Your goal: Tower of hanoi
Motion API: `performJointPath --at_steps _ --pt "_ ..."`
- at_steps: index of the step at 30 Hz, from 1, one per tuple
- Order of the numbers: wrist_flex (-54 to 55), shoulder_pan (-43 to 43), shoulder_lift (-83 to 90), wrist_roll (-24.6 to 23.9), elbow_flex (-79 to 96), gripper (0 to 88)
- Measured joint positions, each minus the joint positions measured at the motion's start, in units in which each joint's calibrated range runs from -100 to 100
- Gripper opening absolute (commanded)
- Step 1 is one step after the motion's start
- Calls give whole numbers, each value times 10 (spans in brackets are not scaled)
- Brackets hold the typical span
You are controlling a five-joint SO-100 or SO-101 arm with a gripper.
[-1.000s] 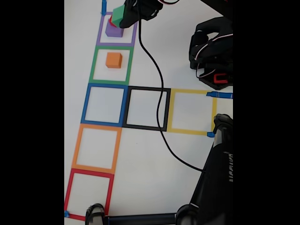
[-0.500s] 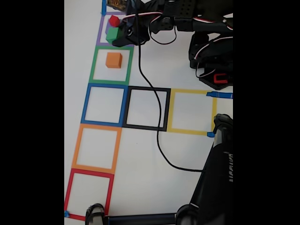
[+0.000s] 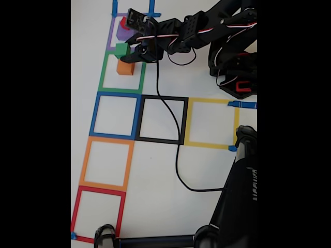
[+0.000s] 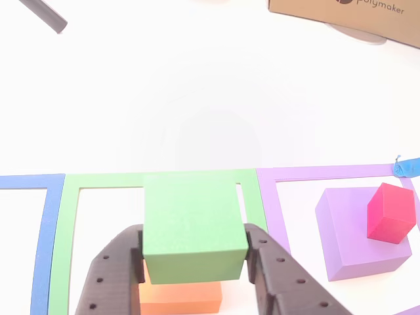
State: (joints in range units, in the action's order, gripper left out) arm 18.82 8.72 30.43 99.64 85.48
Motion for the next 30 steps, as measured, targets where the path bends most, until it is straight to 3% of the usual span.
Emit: performJointPath --at_steps 8,30 --pt "155 4 -145 0 0 81" --pt "294 -7 -279 0 -2 81"
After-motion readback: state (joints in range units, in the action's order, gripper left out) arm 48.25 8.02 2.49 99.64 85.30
